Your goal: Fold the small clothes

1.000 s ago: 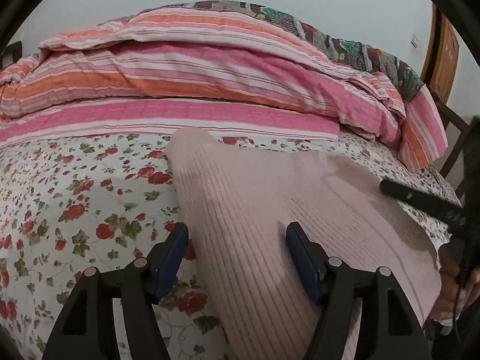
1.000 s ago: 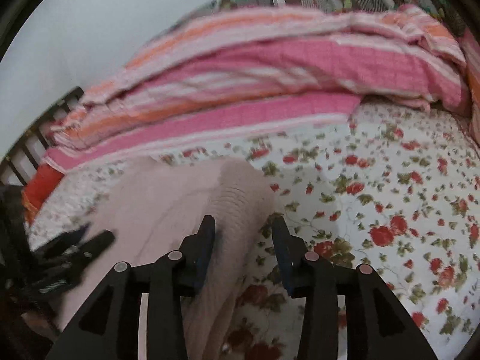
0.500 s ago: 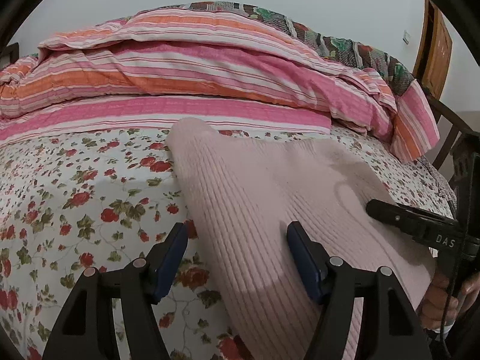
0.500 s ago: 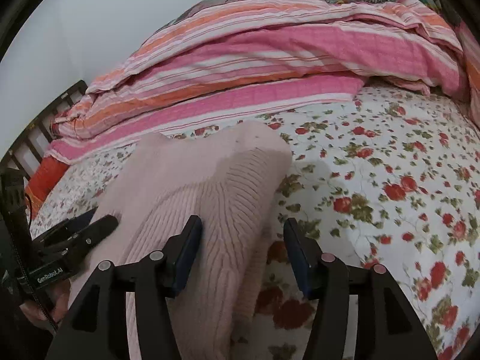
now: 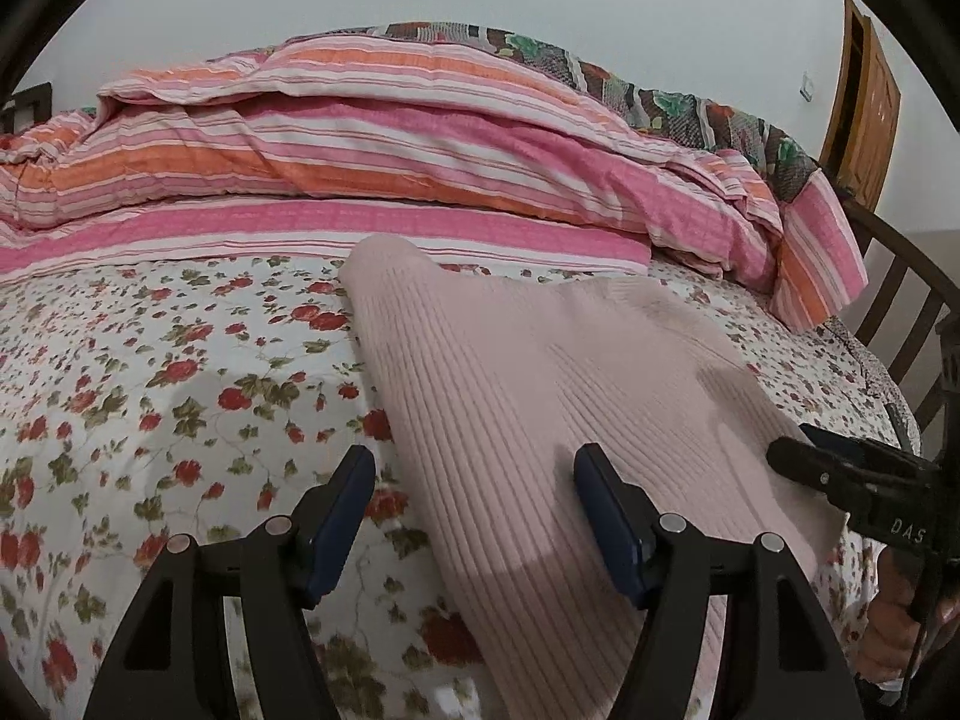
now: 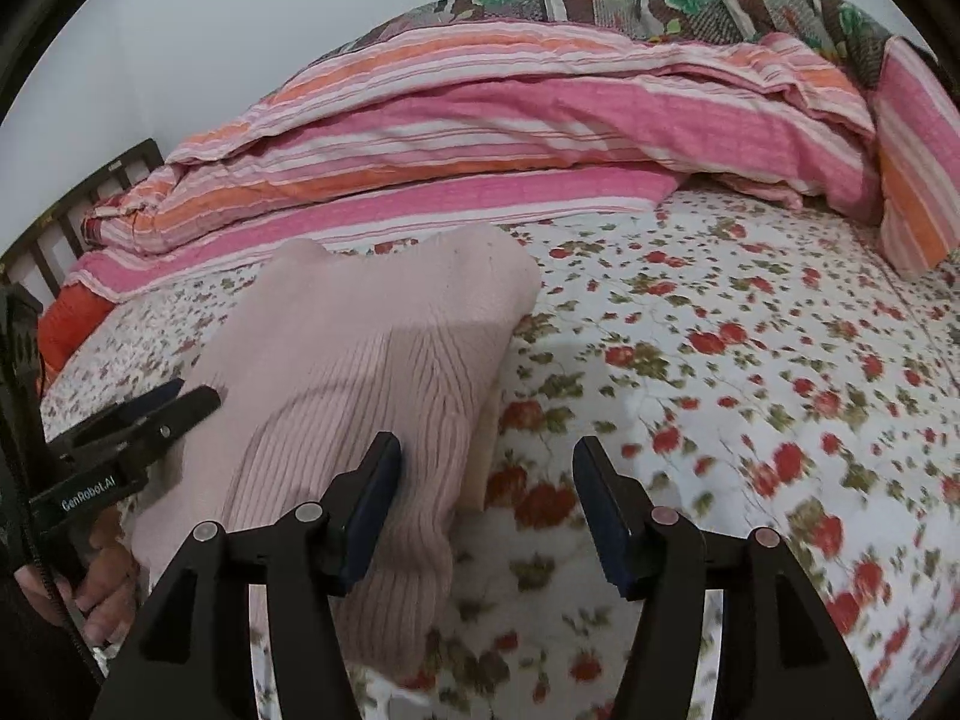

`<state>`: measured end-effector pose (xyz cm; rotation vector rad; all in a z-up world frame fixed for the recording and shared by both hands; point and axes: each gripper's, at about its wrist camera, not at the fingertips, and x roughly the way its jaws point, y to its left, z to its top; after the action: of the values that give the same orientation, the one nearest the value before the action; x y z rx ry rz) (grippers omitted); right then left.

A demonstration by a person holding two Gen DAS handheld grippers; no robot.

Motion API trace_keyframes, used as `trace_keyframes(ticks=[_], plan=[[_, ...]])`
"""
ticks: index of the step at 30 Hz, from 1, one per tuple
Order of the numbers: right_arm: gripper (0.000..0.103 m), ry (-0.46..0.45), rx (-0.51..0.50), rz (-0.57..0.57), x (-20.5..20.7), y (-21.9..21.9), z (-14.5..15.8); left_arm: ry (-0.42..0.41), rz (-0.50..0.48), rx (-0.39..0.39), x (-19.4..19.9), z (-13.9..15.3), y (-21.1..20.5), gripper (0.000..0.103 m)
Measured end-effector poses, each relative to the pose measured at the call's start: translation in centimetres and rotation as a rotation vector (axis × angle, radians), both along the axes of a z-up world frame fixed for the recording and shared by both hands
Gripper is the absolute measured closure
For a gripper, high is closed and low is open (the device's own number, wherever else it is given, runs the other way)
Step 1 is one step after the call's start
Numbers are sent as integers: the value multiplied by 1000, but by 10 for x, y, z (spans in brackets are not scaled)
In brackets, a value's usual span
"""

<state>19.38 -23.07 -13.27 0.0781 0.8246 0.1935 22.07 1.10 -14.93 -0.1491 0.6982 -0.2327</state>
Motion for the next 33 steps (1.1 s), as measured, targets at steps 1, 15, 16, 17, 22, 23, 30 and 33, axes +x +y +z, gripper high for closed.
trace_keyframes(ticks=[1, 15, 16, 17, 22, 23, 30, 33], plan=[[44, -1, -11, 2, -2, 1, 1, -2, 8, -4, -5, 1, 0, 35], [40, 22, -56, -51, -41, -12, 18, 59, 45, 20, -53, 14, -20, 32], [40, 16, -55, -64, -45, -15, 23, 59, 54, 22, -57, 21, -21, 32], [40, 16, -53, -72, -46, -16, 26, 57, 65, 28, -60, 28, -21, 32], [40, 12, -36, -109, -62, -29, 50, 32, 125, 87, -79, 68, -27, 26], [40, 7, -31, -108, -67, -31, 56, 26, 136, 96, -83, 75, -28, 26], [5, -90, -52, -131, -107, -35, 103, -48, 178, 130, -119, 119, -31, 18], [1, -129, -95, -131, -124, -33, 120, -64, 179, 126, -135, 130, -31, 16]])
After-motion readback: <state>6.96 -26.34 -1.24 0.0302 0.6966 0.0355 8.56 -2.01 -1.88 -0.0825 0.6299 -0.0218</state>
